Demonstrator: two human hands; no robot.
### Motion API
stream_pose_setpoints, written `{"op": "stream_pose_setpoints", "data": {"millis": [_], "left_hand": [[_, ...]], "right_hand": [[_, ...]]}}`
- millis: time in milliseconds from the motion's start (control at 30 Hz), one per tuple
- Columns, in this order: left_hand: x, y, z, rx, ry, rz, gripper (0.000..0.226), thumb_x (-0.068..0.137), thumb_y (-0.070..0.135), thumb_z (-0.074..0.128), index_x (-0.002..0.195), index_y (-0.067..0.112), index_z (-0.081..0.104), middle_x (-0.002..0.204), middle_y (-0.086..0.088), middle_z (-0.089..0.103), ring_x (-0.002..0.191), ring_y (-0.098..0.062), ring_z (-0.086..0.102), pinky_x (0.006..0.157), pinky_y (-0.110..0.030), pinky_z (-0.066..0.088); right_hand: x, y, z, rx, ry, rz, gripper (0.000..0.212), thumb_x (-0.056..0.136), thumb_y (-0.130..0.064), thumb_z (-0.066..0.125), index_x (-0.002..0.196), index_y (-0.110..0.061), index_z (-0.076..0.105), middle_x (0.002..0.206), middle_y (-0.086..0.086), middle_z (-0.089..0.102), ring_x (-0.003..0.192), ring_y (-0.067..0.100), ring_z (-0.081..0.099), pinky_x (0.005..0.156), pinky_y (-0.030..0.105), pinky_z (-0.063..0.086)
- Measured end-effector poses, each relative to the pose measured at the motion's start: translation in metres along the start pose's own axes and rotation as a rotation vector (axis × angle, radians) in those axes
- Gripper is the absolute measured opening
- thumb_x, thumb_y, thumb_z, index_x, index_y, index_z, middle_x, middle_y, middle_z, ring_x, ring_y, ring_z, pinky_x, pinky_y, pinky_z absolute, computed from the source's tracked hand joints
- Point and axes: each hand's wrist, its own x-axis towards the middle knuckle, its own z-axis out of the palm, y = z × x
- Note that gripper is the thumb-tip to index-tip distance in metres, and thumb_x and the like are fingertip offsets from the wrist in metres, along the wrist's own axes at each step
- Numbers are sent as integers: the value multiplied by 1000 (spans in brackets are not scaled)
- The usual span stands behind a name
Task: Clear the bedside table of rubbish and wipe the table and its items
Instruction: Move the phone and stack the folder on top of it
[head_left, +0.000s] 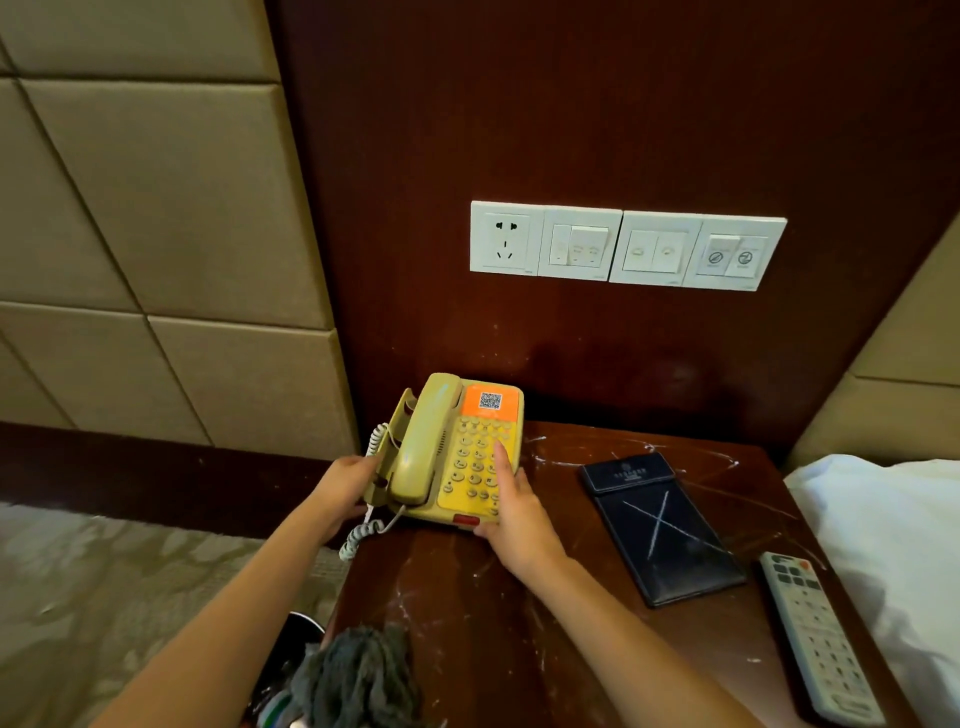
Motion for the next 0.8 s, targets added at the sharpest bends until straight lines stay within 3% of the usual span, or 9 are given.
{"op": "stream_pose_setpoints", "data": {"millis": [133,300,567,700,800], "left_hand": [[5,-5,-6,26,-33,-13,47,96,45,44,130,14,50,124,-11,59,115,-27,54,94,-43,41],[2,0,-3,15,-49,3,47,97,43,43,133,14,46,128,-12,56,119,-29,51,101,-46,38],[10,11,2,2,-51,-20,51,94,53,42,129,18,52,128,-6,59,118,-29,53,107,-48,34],[2,17,10,244,9,131,59,94,47,44,136,6,42,131,-9,51,124,-30,47,101,-34,35],[-13,39,24,549,225,316,58,94,39,48,140,6,37,140,-19,44,130,-37,38,105,-44,33]], "right_hand": [[7,2,-1,-26,-3,2,101,90,-13,61,147,-36,-20,160,11,4,137,26,35,109,38,35],[16,-1,-3,-245,18,-2,96,92,-20,59,149,-27,-19,158,16,11,139,28,30,105,39,39],[15,-3,-1,-289,1,10,84,93,-24,59,152,-23,0,157,17,12,138,30,30,104,39,41],[8,9,-16,-429,-107,-68,86,91,-37,59,152,-27,0,157,16,13,140,32,26,107,45,36],[2,28,-41,-475,-9,-31,76,92,-48,52,151,-21,13,149,11,33,134,29,34,105,44,38]]}}
